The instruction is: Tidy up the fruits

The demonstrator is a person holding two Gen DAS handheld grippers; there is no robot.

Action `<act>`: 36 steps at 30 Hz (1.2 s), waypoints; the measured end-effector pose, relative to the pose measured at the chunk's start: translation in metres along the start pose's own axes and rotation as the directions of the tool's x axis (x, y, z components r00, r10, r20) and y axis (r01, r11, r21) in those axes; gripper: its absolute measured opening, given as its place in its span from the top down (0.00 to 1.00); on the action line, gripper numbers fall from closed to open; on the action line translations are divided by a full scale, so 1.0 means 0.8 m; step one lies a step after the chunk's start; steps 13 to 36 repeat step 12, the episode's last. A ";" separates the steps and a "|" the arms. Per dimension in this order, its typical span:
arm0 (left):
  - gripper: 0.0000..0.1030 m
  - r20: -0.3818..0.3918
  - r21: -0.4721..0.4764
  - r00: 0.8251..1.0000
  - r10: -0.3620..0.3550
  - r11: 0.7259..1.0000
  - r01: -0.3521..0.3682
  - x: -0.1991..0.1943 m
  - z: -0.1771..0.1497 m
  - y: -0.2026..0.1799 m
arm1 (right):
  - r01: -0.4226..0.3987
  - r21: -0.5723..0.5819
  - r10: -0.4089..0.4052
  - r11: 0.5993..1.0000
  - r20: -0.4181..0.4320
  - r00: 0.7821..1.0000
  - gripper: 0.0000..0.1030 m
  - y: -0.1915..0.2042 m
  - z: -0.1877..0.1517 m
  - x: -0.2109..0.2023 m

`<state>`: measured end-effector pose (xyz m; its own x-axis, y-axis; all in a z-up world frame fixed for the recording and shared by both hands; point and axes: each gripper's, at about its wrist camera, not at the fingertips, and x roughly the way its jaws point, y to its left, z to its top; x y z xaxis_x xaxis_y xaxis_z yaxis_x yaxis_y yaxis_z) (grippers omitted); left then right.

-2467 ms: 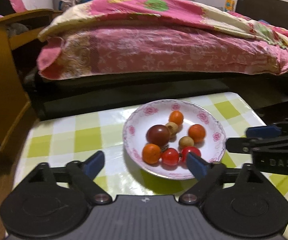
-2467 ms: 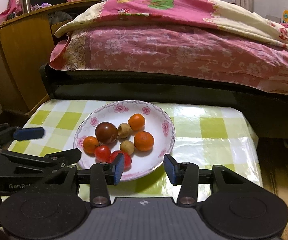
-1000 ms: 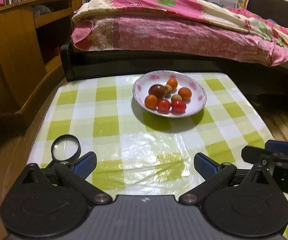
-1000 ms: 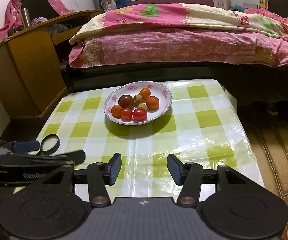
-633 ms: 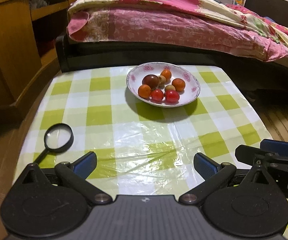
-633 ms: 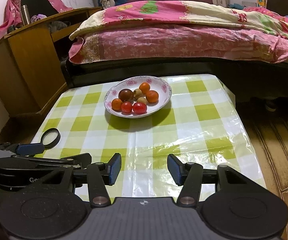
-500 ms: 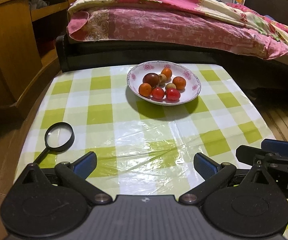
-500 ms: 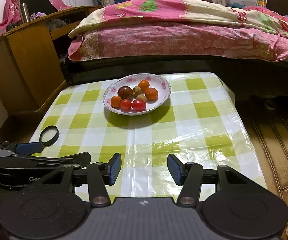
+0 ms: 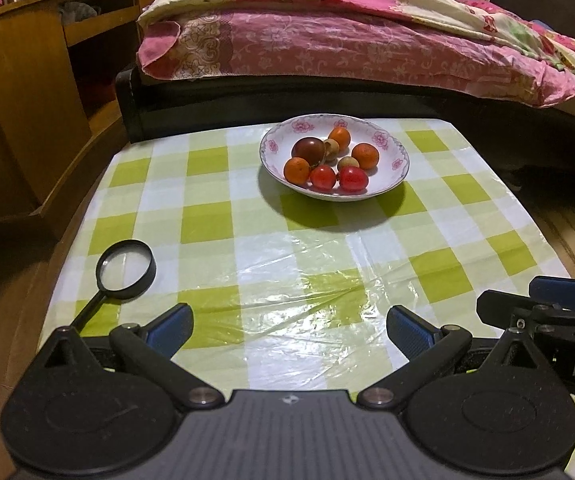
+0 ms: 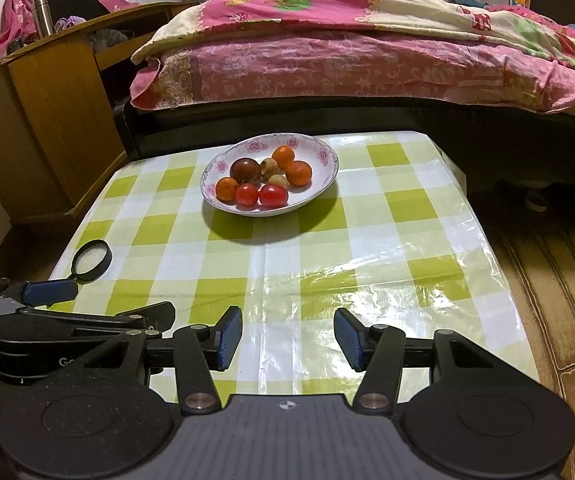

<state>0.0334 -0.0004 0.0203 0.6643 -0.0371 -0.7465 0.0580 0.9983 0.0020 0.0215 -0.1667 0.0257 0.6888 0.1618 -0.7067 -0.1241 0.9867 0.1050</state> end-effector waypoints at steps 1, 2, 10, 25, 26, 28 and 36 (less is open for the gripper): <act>0.00 0.000 0.002 1.000 0.003 1.000 -0.003 0.000 0.000 0.000 | 0.001 -0.001 -0.001 1.000 -0.001 1.000 0.53 0.000 0.000 0.000; 0.00 0.001 0.003 1.000 0.005 1.000 -0.005 0.000 0.000 -0.001 | 0.002 -0.001 -0.002 1.000 -0.002 1.000 0.53 0.000 -0.001 0.001; 0.00 0.021 0.022 0.999 0.042 0.999 -0.043 -0.001 -0.002 -0.004 | 0.002 -0.003 -0.002 1.000 -0.007 1.000 0.53 0.000 -0.001 0.002; 0.00 0.029 0.026 0.998 0.053 0.998 -0.053 -0.002 -0.002 -0.005 | 0.003 -0.005 -0.003 1.000 -0.006 1.000 0.53 -0.001 -0.002 0.002; 0.00 0.029 0.026 0.998 0.053 0.998 -0.053 -0.002 -0.002 -0.005 | 0.003 -0.005 -0.003 1.000 -0.006 1.000 0.53 -0.001 -0.002 0.002; 0.00 0.029 0.026 0.998 0.053 0.998 -0.053 -0.002 -0.002 -0.005 | 0.003 -0.005 -0.003 1.000 -0.006 1.000 0.53 -0.001 -0.002 0.002; 0.00 0.029 0.026 0.998 0.053 0.998 -0.053 -0.002 -0.002 -0.005 | 0.003 -0.005 -0.003 1.000 -0.006 1.000 0.53 -0.001 -0.002 0.002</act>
